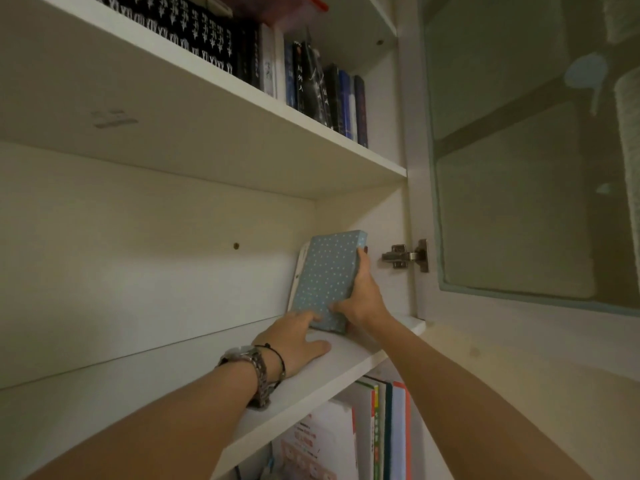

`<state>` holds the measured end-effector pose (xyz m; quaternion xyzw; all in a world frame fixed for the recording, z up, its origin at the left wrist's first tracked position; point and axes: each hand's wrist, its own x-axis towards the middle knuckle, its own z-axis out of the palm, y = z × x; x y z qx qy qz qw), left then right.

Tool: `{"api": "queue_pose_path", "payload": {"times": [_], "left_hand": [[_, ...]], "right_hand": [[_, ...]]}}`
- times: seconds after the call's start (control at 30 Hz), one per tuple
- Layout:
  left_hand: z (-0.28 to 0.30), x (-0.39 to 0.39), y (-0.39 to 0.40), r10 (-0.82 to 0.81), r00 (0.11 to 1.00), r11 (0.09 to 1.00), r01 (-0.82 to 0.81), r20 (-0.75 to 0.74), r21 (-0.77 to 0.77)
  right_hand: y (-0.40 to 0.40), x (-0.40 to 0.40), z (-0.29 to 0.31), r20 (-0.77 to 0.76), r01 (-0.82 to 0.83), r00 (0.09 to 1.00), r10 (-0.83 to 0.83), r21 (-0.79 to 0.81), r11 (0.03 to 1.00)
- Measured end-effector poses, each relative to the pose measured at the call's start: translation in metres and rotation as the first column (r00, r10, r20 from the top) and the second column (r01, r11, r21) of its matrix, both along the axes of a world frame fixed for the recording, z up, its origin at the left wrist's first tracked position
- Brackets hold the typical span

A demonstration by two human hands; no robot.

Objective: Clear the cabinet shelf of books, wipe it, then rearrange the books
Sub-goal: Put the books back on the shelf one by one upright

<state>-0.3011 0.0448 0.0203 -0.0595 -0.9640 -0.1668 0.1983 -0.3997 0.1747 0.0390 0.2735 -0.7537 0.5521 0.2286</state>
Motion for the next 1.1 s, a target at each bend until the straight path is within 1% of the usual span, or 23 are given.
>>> {"api": "queue_pose_path", "payload": {"times": [0.1, 0.2, 0.4, 0.53, 0.6, 0.73, 0.87, 1.1], "left_hand": [[0.000, 0.000, 0.000, 0.016, 1.000, 1.000, -0.017, 0.026, 0.010], [-0.001, -0.001, -0.001, 0.045, 0.998, 0.999, -0.045, 0.038, 0.007], [0.000, -0.001, 0.000, 0.032, 0.999, 0.999, -0.032, 0.030, -0.006], [0.000, -0.001, 0.000, 0.027, 0.999, 1.000, -0.027, 0.037, -0.004], [0.001, 0.000, 0.000, 0.025, 0.999, 1.000, -0.025, 0.042, -0.006], [0.002, 0.003, 0.002, 0.024, 0.998, 1.000, -0.023, 0.053, -0.010], [0.003, 0.004, 0.003, 0.028, 0.998, 0.999, -0.026, 0.063, -0.045], [0.004, 0.006, 0.003, 0.037, 0.997, 0.997, -0.033, 0.072, -0.063]], "right_hand": [[-0.005, -0.011, -0.002, 0.017, 0.056, 0.998, -0.057, 0.043, 0.997], [-0.008, -0.019, -0.005, -0.002, 0.133, 0.991, -0.134, 0.076, 0.988], [-0.019, -0.028, -0.006, -0.003, 0.158, 0.987, -0.158, 0.090, 0.983], [-0.021, -0.029, -0.012, -0.056, 0.224, 0.974, -0.218, 0.183, 0.957], [-0.019, -0.029, -0.014, -0.068, 0.209, 0.977, -0.200, 0.191, 0.959], [-0.016, -0.026, -0.014, -0.047, 0.127, 0.992, -0.120, 0.184, 0.975], [-0.017, -0.026, -0.013, -0.049, 0.135, 0.991, -0.128, 0.200, 0.970], [-0.016, -0.023, -0.013, -0.058, 0.177, 0.984, -0.168, 0.231, 0.957]]}}
